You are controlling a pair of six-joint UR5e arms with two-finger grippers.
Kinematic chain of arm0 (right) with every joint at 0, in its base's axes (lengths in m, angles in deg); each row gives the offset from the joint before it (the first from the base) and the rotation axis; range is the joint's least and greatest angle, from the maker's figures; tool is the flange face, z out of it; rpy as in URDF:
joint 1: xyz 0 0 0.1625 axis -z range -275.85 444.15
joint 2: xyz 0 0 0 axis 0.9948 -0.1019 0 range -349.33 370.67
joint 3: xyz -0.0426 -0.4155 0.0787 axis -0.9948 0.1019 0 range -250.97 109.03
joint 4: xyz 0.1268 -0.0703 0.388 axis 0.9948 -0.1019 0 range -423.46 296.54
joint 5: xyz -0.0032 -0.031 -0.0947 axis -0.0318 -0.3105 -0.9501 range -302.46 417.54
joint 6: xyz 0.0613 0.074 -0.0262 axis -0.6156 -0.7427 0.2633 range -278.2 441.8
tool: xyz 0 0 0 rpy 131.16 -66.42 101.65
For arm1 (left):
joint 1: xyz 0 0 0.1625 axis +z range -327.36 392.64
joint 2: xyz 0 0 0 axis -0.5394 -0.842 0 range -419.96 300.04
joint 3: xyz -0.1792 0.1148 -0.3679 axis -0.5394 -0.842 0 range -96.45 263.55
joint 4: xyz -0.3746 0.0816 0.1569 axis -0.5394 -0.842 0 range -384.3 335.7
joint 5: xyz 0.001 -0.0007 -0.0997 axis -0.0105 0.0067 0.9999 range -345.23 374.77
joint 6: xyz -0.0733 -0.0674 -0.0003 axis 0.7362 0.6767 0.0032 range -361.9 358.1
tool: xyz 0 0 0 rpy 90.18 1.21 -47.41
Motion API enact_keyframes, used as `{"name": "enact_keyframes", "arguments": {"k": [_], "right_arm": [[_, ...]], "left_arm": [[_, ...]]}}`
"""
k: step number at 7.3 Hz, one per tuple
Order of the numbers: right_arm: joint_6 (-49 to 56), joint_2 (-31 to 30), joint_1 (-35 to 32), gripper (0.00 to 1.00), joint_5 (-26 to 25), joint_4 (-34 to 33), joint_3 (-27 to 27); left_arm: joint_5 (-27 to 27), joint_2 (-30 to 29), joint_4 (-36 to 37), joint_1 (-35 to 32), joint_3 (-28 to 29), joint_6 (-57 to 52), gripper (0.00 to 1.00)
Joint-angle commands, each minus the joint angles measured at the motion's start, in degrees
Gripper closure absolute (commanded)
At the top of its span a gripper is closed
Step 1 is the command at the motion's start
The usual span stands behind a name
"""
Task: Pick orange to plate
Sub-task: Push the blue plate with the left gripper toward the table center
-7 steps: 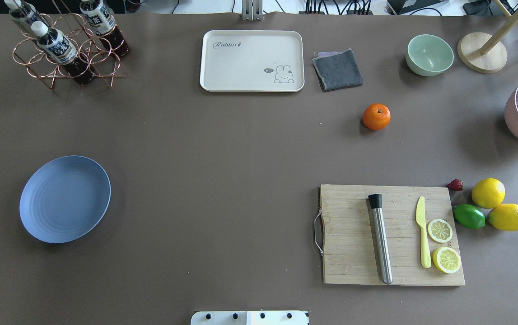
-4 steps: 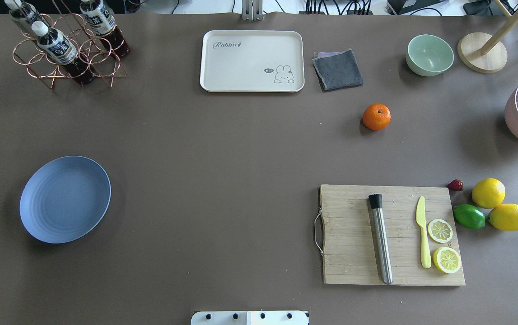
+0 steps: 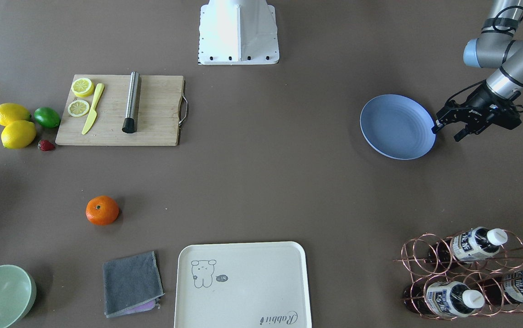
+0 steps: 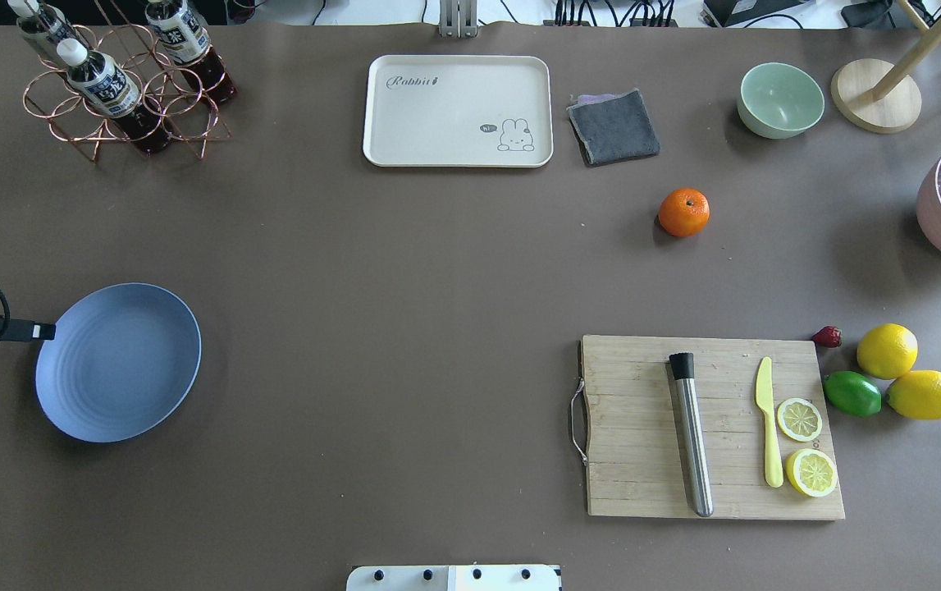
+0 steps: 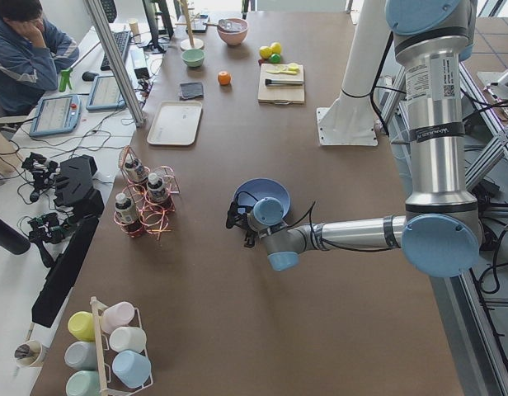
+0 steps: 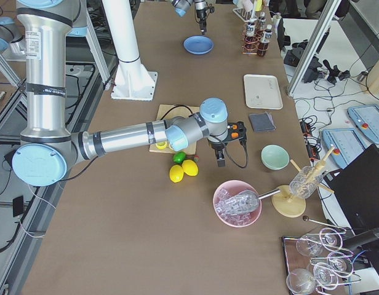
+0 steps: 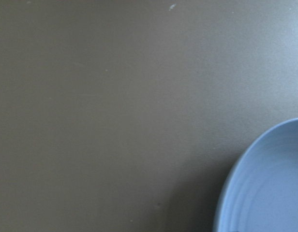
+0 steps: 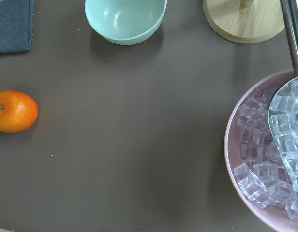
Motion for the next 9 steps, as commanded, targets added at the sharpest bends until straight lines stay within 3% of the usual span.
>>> {"name": "enact_keyframes", "arguments": {"k": [1,2,4,5,6,7,9], "right_arm": [[0.0,0.0,0.1,0.00,0.0,0.0,0.1],[0.0,0.0,0.2,0.00,0.0,0.0,0.1],[0.2,0.0,0.2,0.00,0.0,0.0,0.1],[0.3,0.0,0.2,0.00,0.0,0.0,0.1],[0.3,0.0,0.2,0.00,0.1,0.0,0.1],[0.3,0.0,0.2,0.00,0.1,0.0,0.1],[0.3,-0.1,0.2,0.00,0.2,0.1,0.1]], "left_arm": [[-0.1,-0.8,-0.4,1.3,0.0,0.3,0.36],[-0.1,-0.7,-0.9,1.7,-0.1,0.2,0.56],[-0.1,-0.7,-1.7,2.5,-0.1,0.2,0.80],[-0.1,-0.5,-2.6,2.5,0.0,0.4,1.00],[0.1,-0.2,-2.9,2.5,-0.6,0.6,1.00],[4.7,-0.2,-3.0,2.1,-1.8,0.9,1.00],[13.8,-4.6,-2.0,-4.6,-5.6,14.2,1.00]]}}
